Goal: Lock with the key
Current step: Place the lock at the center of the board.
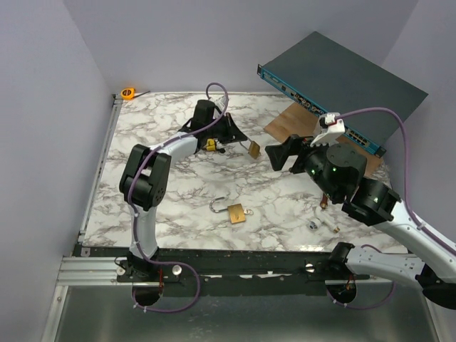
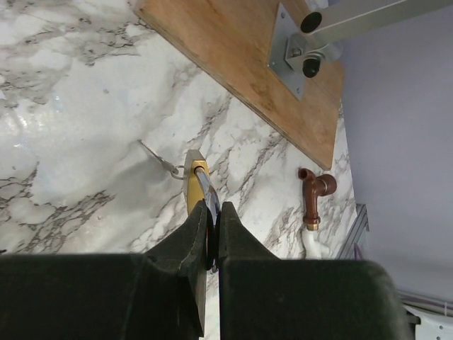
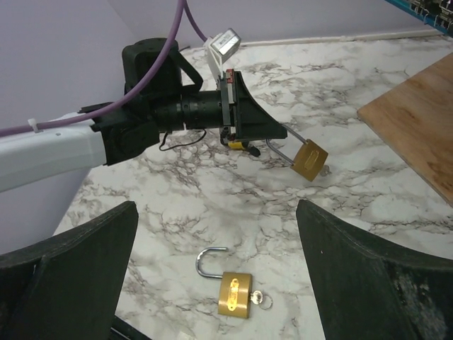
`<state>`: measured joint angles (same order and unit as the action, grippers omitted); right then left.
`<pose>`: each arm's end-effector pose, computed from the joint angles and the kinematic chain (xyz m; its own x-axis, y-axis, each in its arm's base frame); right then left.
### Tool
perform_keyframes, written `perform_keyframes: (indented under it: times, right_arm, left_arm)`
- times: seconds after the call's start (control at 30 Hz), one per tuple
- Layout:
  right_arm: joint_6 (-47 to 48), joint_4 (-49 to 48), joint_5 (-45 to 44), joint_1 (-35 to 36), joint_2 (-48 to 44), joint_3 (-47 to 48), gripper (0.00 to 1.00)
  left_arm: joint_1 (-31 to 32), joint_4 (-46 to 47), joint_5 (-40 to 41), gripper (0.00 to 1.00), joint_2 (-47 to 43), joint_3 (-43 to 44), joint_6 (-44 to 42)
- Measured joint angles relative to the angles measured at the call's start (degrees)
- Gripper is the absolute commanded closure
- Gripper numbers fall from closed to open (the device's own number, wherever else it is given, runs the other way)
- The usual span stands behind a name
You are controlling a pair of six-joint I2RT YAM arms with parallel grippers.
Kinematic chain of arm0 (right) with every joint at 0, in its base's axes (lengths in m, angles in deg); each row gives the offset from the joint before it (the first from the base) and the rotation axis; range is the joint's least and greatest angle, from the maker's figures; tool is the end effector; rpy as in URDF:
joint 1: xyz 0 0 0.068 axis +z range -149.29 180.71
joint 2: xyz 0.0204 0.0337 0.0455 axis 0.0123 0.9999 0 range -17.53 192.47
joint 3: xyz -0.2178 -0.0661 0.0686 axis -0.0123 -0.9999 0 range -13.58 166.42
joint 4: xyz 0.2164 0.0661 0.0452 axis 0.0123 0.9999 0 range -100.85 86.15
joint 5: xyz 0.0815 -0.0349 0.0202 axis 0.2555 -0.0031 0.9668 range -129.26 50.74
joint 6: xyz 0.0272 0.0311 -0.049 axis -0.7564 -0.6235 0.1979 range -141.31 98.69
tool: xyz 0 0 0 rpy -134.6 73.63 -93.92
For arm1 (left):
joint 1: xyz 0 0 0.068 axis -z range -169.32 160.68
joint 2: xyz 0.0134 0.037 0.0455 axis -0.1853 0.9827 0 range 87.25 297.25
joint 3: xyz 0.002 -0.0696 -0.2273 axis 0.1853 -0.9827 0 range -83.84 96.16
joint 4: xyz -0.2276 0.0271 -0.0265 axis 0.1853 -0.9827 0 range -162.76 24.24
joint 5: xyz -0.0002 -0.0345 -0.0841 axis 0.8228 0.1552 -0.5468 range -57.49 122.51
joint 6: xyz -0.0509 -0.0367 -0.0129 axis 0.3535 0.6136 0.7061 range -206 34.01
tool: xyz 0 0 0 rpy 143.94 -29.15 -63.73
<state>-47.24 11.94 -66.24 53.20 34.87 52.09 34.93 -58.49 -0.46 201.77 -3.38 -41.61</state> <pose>0.1337 0.1373 0.3812 -0.2806 0.2745 -0.9197 -0.3466 0.8646 0.3638 0.3782 -0.1999 0.1994 -0.8445 -0.2632 -0.4664 0.2753 0.5336 -0.7997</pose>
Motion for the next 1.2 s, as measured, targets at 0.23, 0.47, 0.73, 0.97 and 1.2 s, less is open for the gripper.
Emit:
perform_keyframes:
  times: [0.23,0.47,0.73,0.97,1.2]
  right_arm:
    - [-0.04,0.04,-0.17,0.00,1.42,0.00,0.05]
    - [-0.09,0.04,-0.15,0.00,2.69,0.00,0.04]
    - [-0.20,0.04,-0.15,0.00,2.73,-0.04,0.04]
    - [-0.87,0.04,-0.17,0.00,2.73,-0.52,0.00]
    - [-1.68,0.09,-0.26,0.00,2.95,-2.60,0.00]
  left_arm:
    - [-2.64,-4.04,-3.85,0.95,5.35,4.07,-2.08]
    - [-3.41,-10.03,-4.90,0.62,9.20,11.04,-4.79]
    - [-4.68,-14.58,-5.03,0.40,13.14,17.59,-6.93]
    - [-5.55,-18.45,-3.96,0.16,13.64,20.09,-9.40]
    - [-6.27,-19.91,-1.22,0.01,11.80,20.22,-10.93]
